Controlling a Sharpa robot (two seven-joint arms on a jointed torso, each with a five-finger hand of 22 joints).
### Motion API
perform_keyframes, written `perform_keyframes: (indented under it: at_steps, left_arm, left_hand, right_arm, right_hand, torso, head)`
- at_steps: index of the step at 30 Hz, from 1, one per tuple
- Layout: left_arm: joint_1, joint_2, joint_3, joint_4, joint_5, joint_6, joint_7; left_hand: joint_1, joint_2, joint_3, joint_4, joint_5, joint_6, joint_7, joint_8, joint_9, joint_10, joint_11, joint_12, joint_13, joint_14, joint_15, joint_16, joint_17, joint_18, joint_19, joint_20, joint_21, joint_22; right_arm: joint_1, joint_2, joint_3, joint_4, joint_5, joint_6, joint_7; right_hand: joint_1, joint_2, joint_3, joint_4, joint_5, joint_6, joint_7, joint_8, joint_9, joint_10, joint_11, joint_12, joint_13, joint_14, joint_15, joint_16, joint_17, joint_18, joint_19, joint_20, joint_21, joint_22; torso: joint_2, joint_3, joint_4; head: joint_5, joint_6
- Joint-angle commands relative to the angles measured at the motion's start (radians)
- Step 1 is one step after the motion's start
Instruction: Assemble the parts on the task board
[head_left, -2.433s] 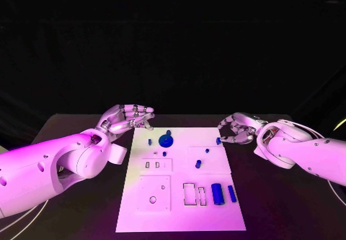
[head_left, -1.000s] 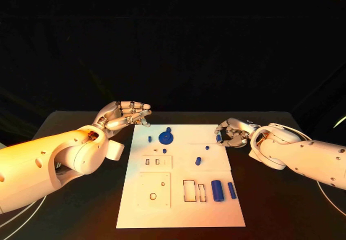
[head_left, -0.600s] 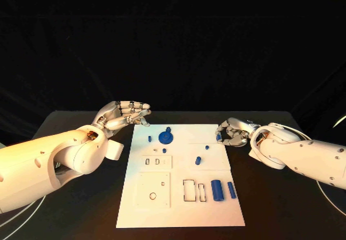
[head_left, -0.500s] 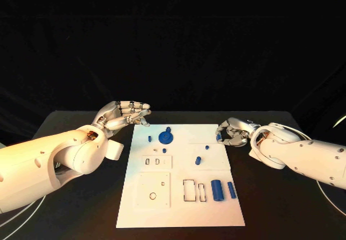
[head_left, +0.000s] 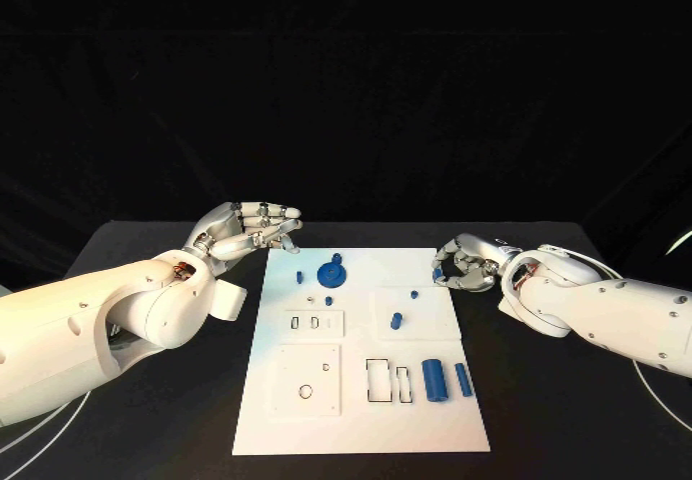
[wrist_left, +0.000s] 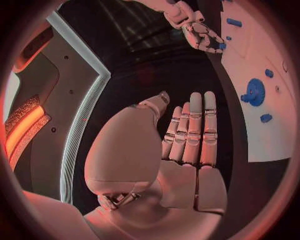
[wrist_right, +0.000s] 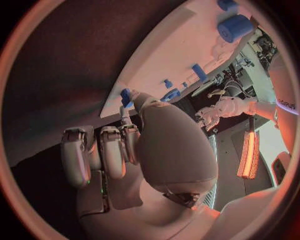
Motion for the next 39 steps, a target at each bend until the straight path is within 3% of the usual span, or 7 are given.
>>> perform_keyframes:
  at_steps: [1, 20, 33, 39]
  left_arm:
    - [0.001, 0.001, 0.001, 0.003, -0.004, 0.027, 0.002]
    - [0.001, 0.002, 0.001, 0.005, -0.005, 0.024, 0.012]
    - [0.001, 0.001, 0.000, 0.002, -0.006, 0.026, 0.012]
    - [0.001, 0.001, 0.000, -0.002, -0.006, 0.026, 0.011]
  left_hand:
    - [0.005, 0.002, 0.004, -0.003, 0.002, -0.005, 0.005, -0.005, 0.001, -0.007, 0.001, -0.004, -0.001, -0.006, -0.003, 0.005, 0.001, 0.006, -0.007, -0.001, 0.004, 0.001]
    - [0.003, 0.004, 0.005, -0.002, 0.002, -0.004, 0.005, -0.005, 0.001, -0.007, 0.001, -0.004, -0.001, -0.006, -0.002, 0.006, 0.001, 0.006, -0.010, -0.001, 0.007, 0.003]
    - [0.004, 0.006, 0.006, -0.002, 0.002, -0.004, 0.005, -0.005, 0.001, -0.007, 0.001, -0.004, -0.001, -0.006, -0.003, 0.006, 0.001, 0.006, -0.011, -0.001, 0.008, 0.004]
    - [0.004, 0.006, 0.006, -0.002, 0.002, -0.004, 0.005, -0.005, 0.001, -0.007, 0.001, -0.004, -0.001, -0.006, -0.003, 0.006, 0.001, 0.006, -0.011, -0.001, 0.008, 0.004]
  right_arm:
    - [-0.001, 0.002, 0.000, -0.001, -0.011, -0.003, -0.003]
    - [-0.003, 0.011, 0.000, -0.009, -0.018, 0.009, -0.009]
    - [-0.005, 0.017, 0.000, 0.004, -0.049, -0.086, -0.073]
    - [0.001, 0.004, 0.002, 0.049, -0.053, -0.126, -0.113]
  right_hand:
    - [-0.002, 0.001, 0.008, 0.002, 0.004, 0.000, -0.001, -0.001, -0.001, 0.007, -0.001, 0.006, 0.142, 0.094, -0.005, 0.006, 0.204, -0.013, 0.085, -0.004, 0.005, 0.237]
    - [-0.010, 0.017, 0.051, -0.018, -0.001, 0.077, -0.035, 0.061, 0.018, 0.024, -0.029, 0.017, 0.155, 0.094, -0.033, 0.006, 0.204, -0.014, 0.088, -0.026, 0.011, 0.242]
    - [-0.026, 0.021, 0.054, -0.013, 0.000, 0.078, -0.039, 0.068, 0.020, 0.026, -0.034, 0.018, 0.157, 0.094, -0.037, 0.005, 0.204, -0.015, 0.090, -0.032, 0.014, 0.244]
    - [-0.034, 0.024, 0.057, -0.010, 0.000, 0.078, -0.041, 0.072, 0.021, 0.027, -0.036, 0.018, 0.157, 0.094, -0.037, 0.005, 0.203, -0.015, 0.091, -0.033, 0.014, 0.245]
  torso:
    - [0.000, 0.0001, 0.0004]
    - [0.000, 0.0004, 0.0003]
    - [-0.001, 0.0005, -0.0001]
    - [-0.004, -0.0008, -0.0012]
  head:
    - [0.000, 0.000]
    - [0.001, -0.005]
    - [0.005, -0.006]
    - [0.007, -0.005]
